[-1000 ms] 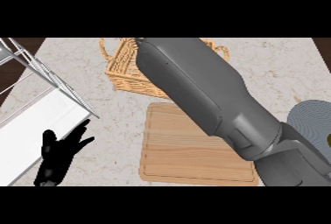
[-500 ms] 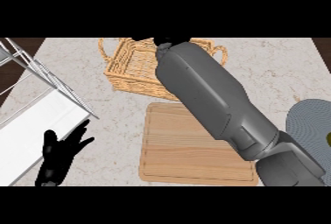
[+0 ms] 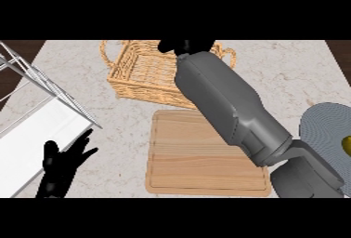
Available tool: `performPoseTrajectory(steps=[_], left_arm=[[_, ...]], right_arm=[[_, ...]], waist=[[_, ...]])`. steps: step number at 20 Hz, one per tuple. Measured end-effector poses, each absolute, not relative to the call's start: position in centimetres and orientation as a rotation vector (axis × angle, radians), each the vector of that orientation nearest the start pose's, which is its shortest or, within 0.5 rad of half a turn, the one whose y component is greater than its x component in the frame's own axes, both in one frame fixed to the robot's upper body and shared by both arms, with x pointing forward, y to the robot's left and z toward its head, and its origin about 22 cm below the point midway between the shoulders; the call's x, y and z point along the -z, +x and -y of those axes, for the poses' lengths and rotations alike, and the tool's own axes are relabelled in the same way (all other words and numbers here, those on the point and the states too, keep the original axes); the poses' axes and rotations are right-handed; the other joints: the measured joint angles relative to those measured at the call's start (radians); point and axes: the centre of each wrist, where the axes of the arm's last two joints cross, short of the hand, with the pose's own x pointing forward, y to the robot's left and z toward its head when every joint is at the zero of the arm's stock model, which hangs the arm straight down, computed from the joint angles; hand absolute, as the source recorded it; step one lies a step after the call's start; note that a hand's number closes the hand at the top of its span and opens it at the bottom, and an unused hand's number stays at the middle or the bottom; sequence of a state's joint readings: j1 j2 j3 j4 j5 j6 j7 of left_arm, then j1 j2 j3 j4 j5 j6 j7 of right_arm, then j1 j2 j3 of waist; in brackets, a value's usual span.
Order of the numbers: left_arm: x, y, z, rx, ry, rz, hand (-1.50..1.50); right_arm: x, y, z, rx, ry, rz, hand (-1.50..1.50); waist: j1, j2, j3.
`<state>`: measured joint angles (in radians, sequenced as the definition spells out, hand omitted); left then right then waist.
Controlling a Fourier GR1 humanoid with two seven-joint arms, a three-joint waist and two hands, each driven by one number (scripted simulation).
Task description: Pick the tomato from the cutting board and place it in the basket
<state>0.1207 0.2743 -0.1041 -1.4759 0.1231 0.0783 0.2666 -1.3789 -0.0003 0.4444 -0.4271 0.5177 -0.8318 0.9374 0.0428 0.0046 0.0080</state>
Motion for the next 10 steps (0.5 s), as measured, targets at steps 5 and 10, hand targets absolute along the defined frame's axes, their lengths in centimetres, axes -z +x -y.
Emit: performPoseTrajectory(steps=[5, 10], left_arm=[[3.7, 20.5, -29.2, 0.053, 0.158, 1.071, 0.0], [3.8, 19.3, -31.3, 0.059, 0.21, 1.032, 0.0]], right_arm=[[-16.1, 43.0, 0.5, -0.202, -1.035, 1.419, -1.5], [-16.3, 42.9, 0.9, -0.176, -1.022, 1.464, -1.5]], waist=[[-0.014, -0.003, 0.001], [-0.023, -0.01, 0.014]])
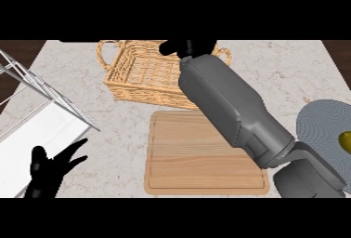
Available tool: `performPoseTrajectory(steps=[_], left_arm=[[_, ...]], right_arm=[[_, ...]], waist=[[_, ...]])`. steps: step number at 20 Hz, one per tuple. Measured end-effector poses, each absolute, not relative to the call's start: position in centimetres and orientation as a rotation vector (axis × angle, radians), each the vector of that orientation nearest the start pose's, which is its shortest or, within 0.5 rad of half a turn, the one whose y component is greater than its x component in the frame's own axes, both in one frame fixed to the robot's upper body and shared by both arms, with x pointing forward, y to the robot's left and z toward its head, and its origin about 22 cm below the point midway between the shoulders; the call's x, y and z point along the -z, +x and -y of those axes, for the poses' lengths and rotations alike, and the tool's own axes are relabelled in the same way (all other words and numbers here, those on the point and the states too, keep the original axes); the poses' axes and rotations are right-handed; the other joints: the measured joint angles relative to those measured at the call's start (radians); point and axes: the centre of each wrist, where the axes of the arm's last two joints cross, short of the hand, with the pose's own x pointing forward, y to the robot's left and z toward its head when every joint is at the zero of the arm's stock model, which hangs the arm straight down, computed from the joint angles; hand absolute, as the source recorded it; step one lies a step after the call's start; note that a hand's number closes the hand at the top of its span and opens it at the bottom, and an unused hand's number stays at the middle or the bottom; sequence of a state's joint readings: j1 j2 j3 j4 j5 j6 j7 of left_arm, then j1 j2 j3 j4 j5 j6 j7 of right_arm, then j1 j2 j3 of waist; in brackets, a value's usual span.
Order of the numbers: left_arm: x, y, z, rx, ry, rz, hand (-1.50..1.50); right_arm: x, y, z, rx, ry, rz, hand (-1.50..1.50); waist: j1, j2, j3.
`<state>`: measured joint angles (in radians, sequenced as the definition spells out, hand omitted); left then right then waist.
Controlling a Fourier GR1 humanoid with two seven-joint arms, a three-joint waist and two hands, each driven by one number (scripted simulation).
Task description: Pick the tomato from the cutting board and place it in the basket
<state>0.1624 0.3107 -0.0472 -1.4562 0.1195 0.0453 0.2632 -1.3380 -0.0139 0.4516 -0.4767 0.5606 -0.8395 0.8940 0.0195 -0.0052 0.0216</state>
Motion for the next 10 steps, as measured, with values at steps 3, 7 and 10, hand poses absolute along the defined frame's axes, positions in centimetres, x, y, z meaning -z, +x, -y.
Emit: performPoseTrajectory(steps=[3, 7, 10], left_arm=[[3.8, 18.6, -31.6, 0.045, 0.223, 1.021, 0.0], [3.9, 17.9, -32.0, 0.026, 0.234, 1.01, 0.0], [4.0, 17.3, -32.2, 0.005, 0.247, 0.997, 0.0]], right_arm=[[-17.0, 42.9, 1.2, -0.122, -0.999, 1.485, -1.5], [-17.8, 43.2, 2.6, -0.039, -0.989, 1.486, -1.5], [-18.0, 43.2, 3.7, 0.001, -0.994, 1.47, -1.5]], waist=[[-0.008, -0.003, 0.0], [-0.024, -0.007, 0.0], [-0.041, -0.014, 0.0]])
